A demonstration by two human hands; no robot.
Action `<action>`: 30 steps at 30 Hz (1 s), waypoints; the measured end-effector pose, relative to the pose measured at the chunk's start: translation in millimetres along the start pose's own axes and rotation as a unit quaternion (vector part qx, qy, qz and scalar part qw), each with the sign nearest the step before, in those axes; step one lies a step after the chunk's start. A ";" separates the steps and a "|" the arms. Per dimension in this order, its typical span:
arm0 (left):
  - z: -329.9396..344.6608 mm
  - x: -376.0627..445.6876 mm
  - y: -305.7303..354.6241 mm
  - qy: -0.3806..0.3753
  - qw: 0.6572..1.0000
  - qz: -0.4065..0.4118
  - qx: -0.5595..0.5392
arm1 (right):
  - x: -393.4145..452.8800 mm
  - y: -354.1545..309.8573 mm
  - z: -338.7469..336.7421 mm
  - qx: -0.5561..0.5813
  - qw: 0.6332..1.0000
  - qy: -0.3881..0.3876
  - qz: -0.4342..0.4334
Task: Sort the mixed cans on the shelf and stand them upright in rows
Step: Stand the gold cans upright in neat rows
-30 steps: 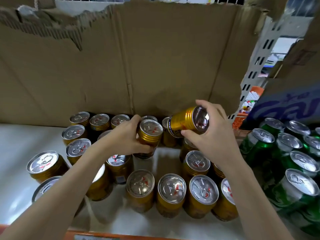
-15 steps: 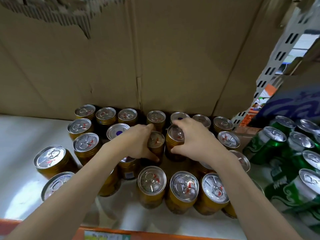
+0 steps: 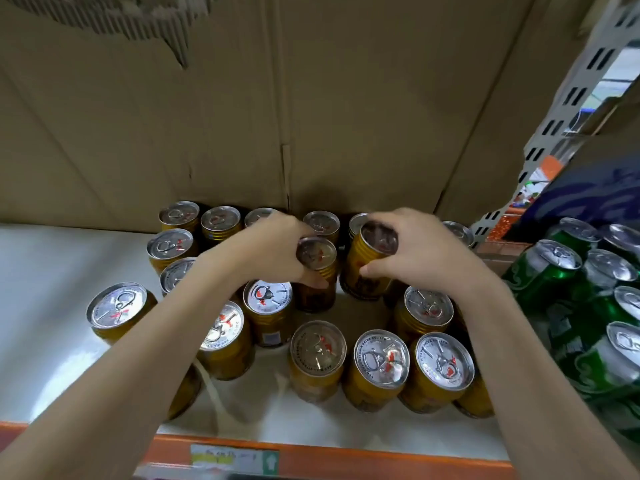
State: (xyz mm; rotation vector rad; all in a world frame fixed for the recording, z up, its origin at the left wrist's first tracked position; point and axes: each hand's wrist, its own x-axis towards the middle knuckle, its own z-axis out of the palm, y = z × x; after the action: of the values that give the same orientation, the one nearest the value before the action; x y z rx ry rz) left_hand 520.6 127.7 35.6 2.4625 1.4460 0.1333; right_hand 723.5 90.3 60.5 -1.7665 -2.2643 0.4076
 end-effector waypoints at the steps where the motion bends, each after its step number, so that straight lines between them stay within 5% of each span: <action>1: -5.4 -0.6 0.5 0.012 1.000 0.000 0.007 | -0.3 -0.3 -5.2 0.001 1.000 0.012 0.002; 8: -27.1 0.3 3.3 0.028 1.000 0.011 0.004 | -0.2 -4.9 -10.6 0.016 1.000 0.005 0.014; 24: 14.8 4.4 0.5 -0.137 0.983 0.102 -0.062 | -15.1 -2.3 31.3 -0.008 0.990 -0.138 0.003; 30: 20.7 -0.4 -2.7 -0.107 0.983 0.107 -0.101 | -17.1 -4.8 34.5 -0.009 0.993 -0.118 0.009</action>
State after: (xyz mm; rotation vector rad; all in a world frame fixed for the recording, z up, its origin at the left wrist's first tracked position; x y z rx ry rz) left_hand 522.7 124.6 15.1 2.3748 1.0268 0.0526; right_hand 711.0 70.2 29.7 -1.8356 -2.4149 0.6318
